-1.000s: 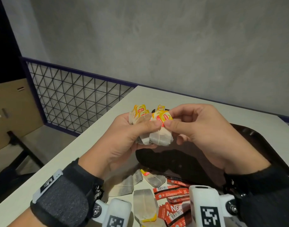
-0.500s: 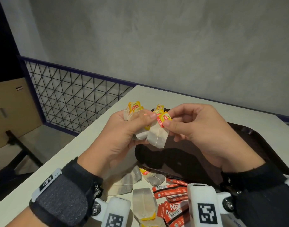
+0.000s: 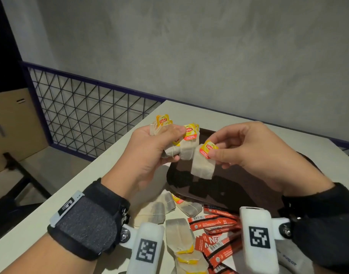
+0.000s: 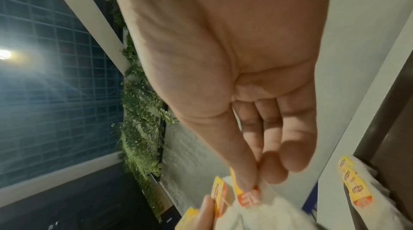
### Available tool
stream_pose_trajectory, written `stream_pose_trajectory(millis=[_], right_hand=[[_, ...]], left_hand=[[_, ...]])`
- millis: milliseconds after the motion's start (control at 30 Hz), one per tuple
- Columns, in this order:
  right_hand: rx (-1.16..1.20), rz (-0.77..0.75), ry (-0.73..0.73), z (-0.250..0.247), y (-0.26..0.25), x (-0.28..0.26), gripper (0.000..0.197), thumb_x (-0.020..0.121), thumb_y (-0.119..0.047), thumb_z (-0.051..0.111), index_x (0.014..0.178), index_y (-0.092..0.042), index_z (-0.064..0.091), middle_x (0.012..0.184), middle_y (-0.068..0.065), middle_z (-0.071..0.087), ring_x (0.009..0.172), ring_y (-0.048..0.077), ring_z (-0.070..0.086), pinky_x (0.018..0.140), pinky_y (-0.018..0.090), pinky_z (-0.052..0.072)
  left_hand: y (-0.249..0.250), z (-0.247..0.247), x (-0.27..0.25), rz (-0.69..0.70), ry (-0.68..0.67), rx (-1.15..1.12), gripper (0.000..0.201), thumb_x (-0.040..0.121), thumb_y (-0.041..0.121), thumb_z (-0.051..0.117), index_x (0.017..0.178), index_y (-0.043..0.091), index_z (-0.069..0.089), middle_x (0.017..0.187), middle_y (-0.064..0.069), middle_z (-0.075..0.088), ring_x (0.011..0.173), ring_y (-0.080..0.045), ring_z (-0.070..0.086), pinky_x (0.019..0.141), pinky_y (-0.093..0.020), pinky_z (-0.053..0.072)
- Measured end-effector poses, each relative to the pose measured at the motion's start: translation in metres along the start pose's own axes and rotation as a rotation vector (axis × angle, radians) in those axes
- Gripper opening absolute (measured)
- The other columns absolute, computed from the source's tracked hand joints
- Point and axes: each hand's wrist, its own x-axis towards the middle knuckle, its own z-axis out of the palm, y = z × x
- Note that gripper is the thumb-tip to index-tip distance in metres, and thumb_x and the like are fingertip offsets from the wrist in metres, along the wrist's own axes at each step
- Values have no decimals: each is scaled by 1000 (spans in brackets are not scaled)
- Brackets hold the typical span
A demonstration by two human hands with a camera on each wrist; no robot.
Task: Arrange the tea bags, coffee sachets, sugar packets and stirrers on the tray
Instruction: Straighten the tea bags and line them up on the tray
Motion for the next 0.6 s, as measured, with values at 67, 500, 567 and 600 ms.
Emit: stream_pose_trajectory(millis=[67,500,567,600], right_hand=[[-116,9,-15,-5,-2,8,15,77,-12,87,90,-12,79,81,14,76,62,16,64,57,21,54],[-94,290,-225,8,45,119,19,84,8,74,100,-3,73,85,13,70,70,18,64,59,26,56],[-49,313,-246,12,52,125,25,84,9,73,105,-4,72,85,13,69,69,18,64,61,28,55],[-28,330,-254,13,54,127,29,84,10,73,110,-3,71,86,14,68,69,18,64,62,29,55]], left_hand=[[3,-4,4,21,57,-13,14,89,18,78,99,10,75,84,-1,77,67,-10,70,53,-22,54],[5,-26,23,27,228,-147,10,87,18,80,88,15,71,80,-2,73,68,-12,67,52,-22,55],[5,-26,23,28,221,-162,10,88,17,80,86,15,71,80,-3,74,69,-13,67,52,-22,55],[5,-25,24,27,217,-167,10,88,17,80,85,16,70,78,-2,74,68,-13,67,52,-22,55]])
